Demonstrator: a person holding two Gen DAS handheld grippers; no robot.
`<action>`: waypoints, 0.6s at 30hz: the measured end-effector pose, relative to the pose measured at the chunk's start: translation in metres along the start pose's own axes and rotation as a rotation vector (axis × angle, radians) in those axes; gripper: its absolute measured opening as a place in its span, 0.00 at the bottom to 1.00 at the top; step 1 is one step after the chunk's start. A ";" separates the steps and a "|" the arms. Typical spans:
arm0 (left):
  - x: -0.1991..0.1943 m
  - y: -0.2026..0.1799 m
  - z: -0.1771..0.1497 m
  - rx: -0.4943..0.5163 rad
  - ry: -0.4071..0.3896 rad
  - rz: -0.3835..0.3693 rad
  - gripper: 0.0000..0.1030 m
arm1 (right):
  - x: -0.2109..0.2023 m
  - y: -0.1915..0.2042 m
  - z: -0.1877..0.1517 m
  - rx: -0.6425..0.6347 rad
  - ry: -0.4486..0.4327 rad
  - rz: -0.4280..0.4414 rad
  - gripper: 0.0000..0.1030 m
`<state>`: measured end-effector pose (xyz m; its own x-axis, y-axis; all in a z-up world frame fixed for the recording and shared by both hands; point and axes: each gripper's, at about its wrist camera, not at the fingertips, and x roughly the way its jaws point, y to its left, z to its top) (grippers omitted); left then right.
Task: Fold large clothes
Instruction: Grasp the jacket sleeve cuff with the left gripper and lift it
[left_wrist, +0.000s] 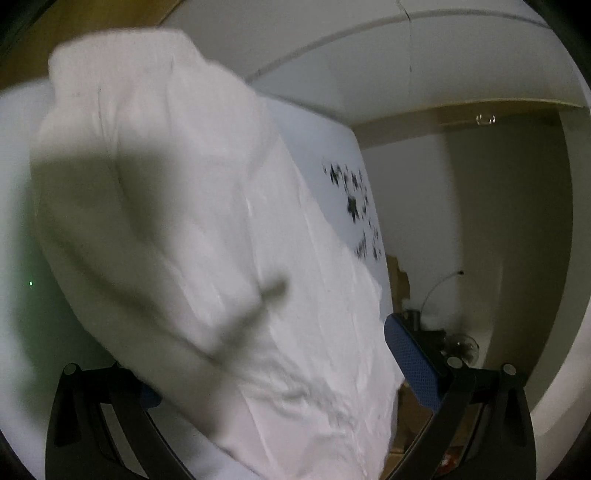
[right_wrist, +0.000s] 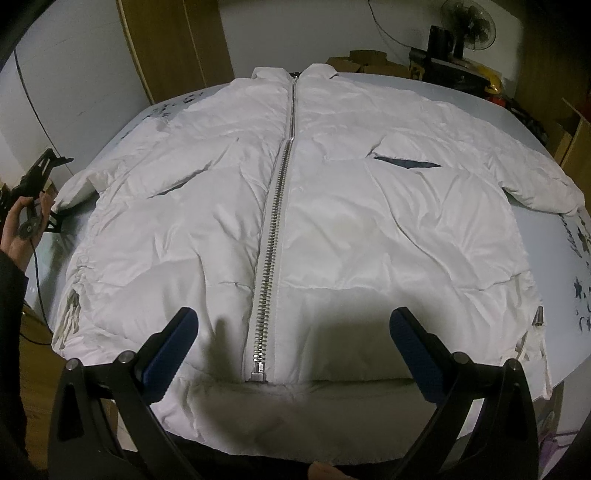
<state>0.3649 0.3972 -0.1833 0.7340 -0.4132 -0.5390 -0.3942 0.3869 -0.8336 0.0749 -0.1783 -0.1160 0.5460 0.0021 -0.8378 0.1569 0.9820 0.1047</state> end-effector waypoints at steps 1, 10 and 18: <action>-0.001 0.000 0.006 0.003 -0.013 0.008 0.98 | 0.001 0.001 0.001 0.000 0.002 0.000 1.00; 0.004 0.016 0.047 0.032 -0.095 0.125 0.36 | 0.005 0.000 0.002 0.008 0.007 -0.008 1.00; 0.004 0.022 0.046 0.070 -0.101 0.163 0.08 | 0.006 -0.001 0.002 0.002 0.006 -0.017 1.00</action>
<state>0.3844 0.4421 -0.1976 0.7164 -0.2570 -0.6486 -0.4759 0.4998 -0.7237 0.0797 -0.1793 -0.1201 0.5384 -0.0133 -0.8426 0.1681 0.9815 0.0919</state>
